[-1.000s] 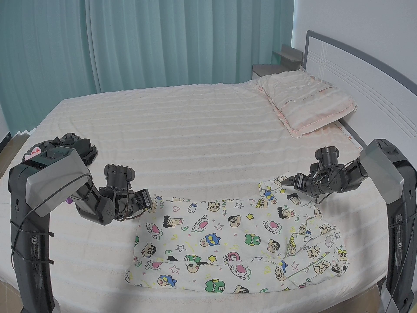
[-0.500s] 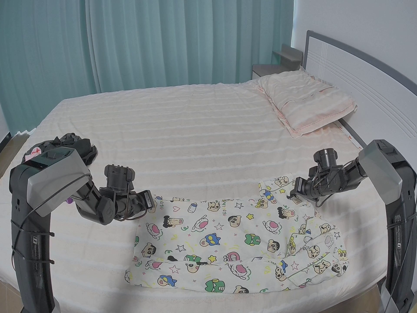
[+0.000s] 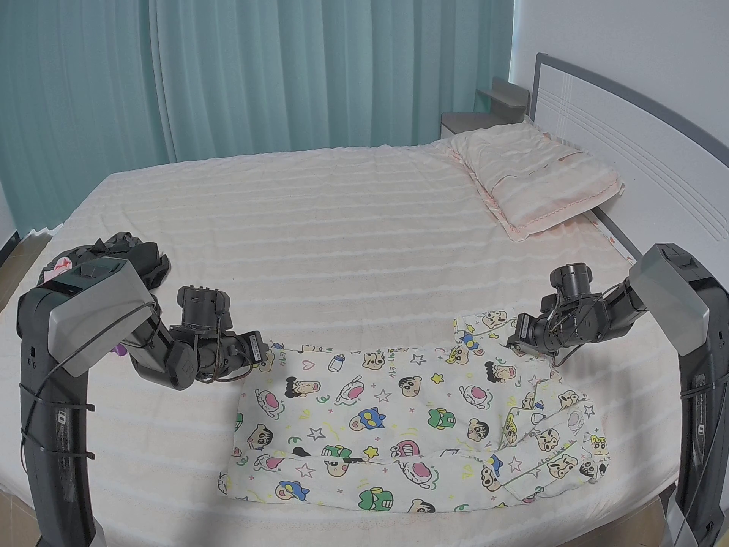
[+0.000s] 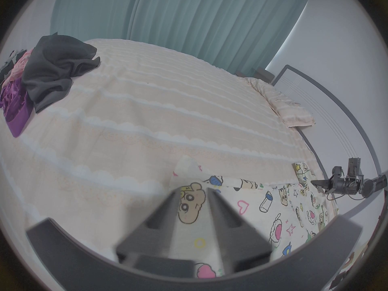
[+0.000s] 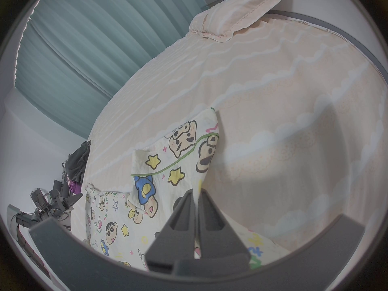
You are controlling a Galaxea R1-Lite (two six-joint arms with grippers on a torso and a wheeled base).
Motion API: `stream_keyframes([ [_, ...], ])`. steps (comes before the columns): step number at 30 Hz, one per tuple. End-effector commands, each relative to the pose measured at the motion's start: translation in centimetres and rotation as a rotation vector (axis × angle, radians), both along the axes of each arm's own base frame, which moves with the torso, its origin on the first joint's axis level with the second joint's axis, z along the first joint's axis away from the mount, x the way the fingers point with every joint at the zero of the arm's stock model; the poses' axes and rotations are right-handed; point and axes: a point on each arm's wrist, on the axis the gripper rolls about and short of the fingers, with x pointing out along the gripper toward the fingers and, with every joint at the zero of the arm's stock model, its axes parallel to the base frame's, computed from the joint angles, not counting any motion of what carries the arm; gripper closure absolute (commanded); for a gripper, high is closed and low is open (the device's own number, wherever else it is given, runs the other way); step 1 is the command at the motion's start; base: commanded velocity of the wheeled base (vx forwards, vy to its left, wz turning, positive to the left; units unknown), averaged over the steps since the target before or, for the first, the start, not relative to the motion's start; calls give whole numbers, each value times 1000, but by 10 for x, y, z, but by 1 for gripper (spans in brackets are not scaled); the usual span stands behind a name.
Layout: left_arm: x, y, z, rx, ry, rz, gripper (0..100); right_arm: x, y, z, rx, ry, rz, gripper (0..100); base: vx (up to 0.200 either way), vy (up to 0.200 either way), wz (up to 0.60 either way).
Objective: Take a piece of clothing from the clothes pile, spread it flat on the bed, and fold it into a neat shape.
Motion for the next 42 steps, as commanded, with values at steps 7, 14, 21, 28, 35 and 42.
stream_keyframes([
  [7,11,1,-23,23,-22,-32,0,-2,-2,6,-4,-8,-4,100,0,0,0],
  [14,17,-2,-29,17,-36,-65,0,-5,2,4,-10,0,9,100,0,0,0],
  [21,17,-11,-29,13,-40,-84,0,-6,2,4,-8,4,9,100,0,0,0],
  [28,19,-19,-28,10,-49,-93,100,-6,1,4,-8,4,7,100,0,0,0],
  [35,25,-17,-24,30,-112,7,100,-4,-1,5,-2,-4,4,100,0,0,0],
  [42,20,-16,-21,32,-121,61,100,-1,-6,11,9,-72,-13,100,0,0,0],
])
